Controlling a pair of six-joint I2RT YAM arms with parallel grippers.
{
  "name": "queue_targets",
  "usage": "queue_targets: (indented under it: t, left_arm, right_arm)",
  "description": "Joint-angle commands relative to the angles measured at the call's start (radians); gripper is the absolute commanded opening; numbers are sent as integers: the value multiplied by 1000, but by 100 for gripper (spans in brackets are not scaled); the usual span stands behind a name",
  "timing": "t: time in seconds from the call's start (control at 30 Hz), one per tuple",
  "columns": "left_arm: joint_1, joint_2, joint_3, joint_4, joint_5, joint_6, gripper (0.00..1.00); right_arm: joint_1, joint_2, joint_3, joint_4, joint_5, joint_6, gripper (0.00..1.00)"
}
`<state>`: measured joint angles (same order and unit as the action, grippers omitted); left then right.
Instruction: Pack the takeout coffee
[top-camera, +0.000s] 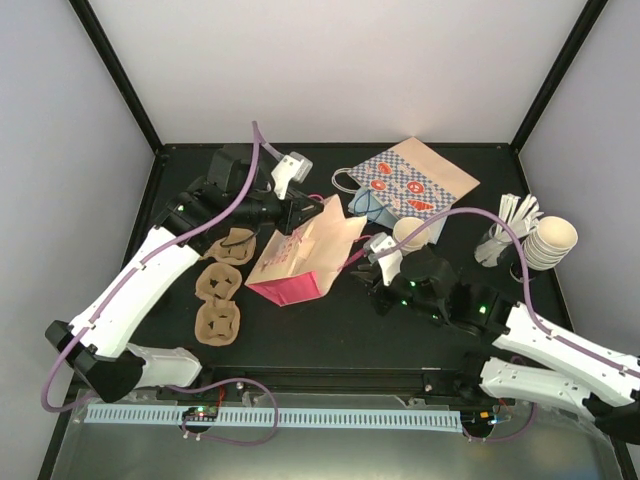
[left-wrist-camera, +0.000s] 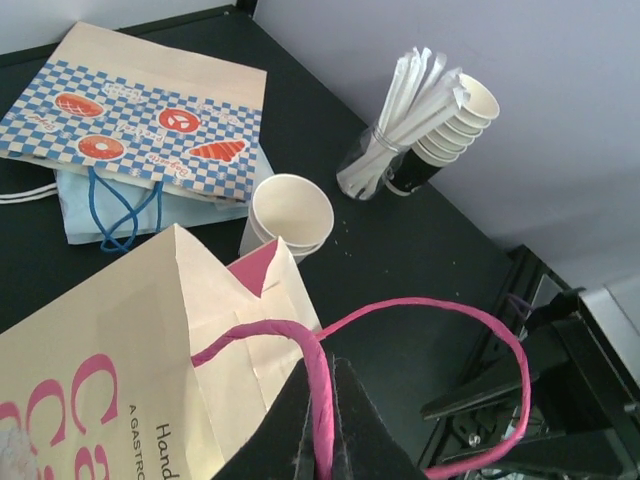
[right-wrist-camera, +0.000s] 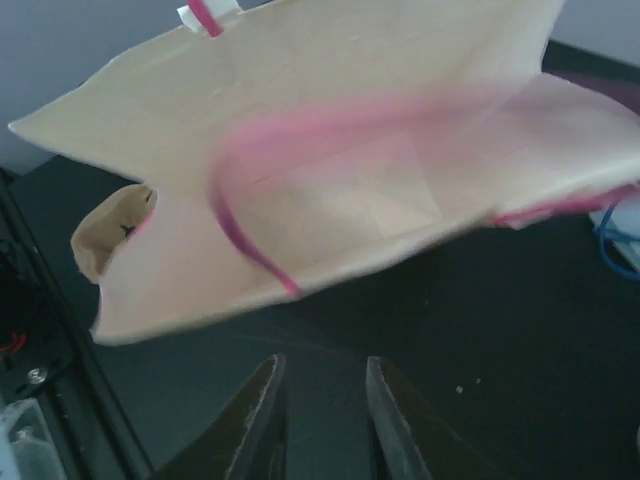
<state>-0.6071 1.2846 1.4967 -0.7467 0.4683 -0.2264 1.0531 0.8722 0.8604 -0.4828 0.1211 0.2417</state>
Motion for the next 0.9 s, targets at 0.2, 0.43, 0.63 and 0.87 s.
queue_targets:
  t: [0.2, 0.43, 0.63, 0.87]
  left_arm:
    - [-27, -30, -27, -35, 9, 73, 2]
    - [-28, -45, 12, -36, -3, 48, 2]
    - [-29, -55, 61, -53, 2, 49, 2]
    - [-29, -45, 115, -92, -9, 74, 3]
  right_arm:
    - [-2, -123, 37, -153, 16, 22, 43]
    - [-2, -138, 127, -202, 51, 26, 47]
    - [-3, -67, 280, -293, 141, 10, 47]
    - [-10, 83, 472, -406, 207, -45, 47]
